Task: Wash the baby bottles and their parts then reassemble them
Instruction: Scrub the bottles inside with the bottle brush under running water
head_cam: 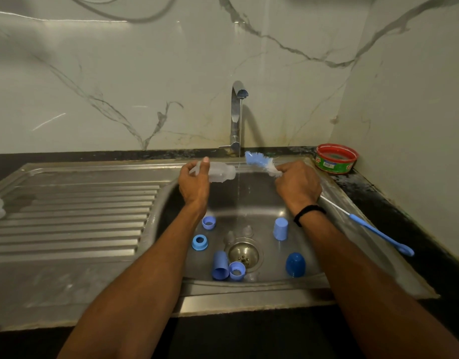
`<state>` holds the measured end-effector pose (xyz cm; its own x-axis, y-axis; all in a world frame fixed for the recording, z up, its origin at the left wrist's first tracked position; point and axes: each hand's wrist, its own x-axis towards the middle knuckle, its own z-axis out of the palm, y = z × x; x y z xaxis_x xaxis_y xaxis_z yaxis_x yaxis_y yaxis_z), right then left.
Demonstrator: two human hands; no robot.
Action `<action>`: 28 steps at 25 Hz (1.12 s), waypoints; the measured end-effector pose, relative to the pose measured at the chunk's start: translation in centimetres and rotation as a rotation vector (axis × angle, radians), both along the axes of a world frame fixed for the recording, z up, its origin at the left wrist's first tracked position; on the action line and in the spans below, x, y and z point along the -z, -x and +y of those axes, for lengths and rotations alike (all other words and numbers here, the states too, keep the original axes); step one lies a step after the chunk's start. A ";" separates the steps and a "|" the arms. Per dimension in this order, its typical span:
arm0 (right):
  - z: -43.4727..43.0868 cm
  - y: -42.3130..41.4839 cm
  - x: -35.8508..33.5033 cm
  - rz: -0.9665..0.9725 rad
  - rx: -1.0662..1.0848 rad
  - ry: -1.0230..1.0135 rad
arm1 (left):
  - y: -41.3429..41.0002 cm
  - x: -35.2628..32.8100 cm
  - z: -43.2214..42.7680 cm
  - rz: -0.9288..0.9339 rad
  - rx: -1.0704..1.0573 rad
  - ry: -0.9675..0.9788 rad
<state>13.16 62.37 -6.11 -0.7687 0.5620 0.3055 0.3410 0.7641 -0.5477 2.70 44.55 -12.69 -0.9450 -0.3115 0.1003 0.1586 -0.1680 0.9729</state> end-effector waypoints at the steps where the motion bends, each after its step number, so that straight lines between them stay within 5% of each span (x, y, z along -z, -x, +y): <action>1: 0.0 0.1 0.1 0.000 0.005 0.003 | -0.2 -0.1 0.1 0.025 0.009 0.050; 8: 0.3 0.8 1.3 -0.046 0.025 -0.020 | -0.1 -0.3 -0.3 0.090 -0.008 0.166; 16: 1.2 1.5 1.7 -0.039 0.058 0.001 | 0.0 0.6 1.3 -0.385 0.193 -0.392; 20: 1.9 1.8 1.7 -0.025 0.076 0.045 | -0.8 -0.1 2.5 -0.423 0.391 -0.599; 28: 2.4 1.8 1.8 -0.008 0.065 0.061 | -0.8 -0.2 2.8 -0.340 0.539 -0.556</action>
<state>11.41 64.75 -7.88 -0.7321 0.6282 0.2635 0.3933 0.7056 -0.5894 3.54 47.36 -12.46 -0.9293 0.2711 -0.2509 -0.3672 -0.6047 0.7068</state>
